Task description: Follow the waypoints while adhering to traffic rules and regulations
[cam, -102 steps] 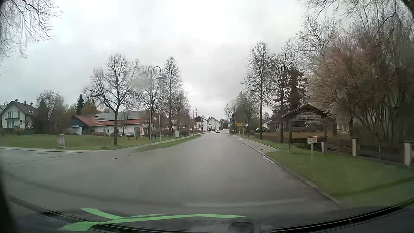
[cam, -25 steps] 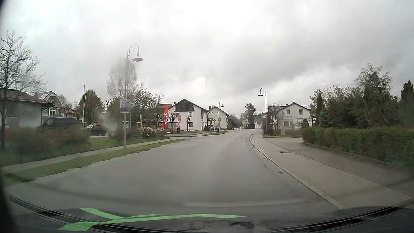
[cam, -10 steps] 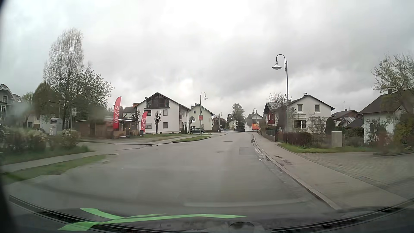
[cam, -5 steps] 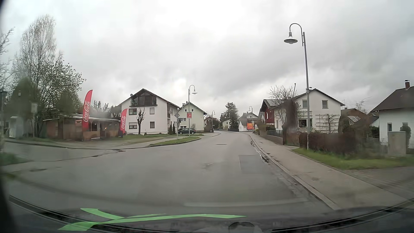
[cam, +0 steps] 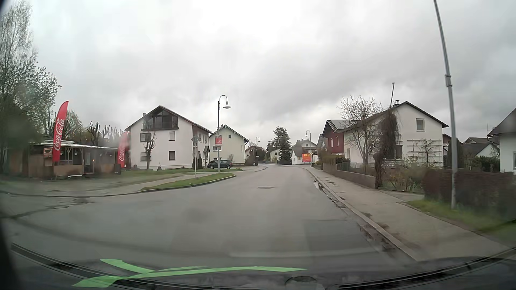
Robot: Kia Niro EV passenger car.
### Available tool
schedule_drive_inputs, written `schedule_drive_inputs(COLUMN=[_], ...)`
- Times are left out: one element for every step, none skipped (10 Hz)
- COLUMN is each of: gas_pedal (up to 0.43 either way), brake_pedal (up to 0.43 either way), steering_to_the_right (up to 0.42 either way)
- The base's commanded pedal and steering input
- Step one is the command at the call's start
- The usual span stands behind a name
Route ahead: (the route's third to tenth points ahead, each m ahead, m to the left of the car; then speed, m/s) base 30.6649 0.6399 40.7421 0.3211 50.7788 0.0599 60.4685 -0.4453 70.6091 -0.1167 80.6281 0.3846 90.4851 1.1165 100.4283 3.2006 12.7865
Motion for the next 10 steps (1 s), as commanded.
schedule_drive_inputs(gas_pedal=[0.028, 0.028, 0.028, 0.028, 0.028, 0.028, 0.028, 0.028, 0.028, 0.028], brake_pedal=[0.000, 0.000, 0.000, 0.000, 0.000, 0.000, 0.000, 0.000, 0.000, 0.000], steering_to_the_right=[0.014, 0.012, 0.011, 0.008, 0.008, 0.008, 0.008, 0.008, 0.008, 0.008])
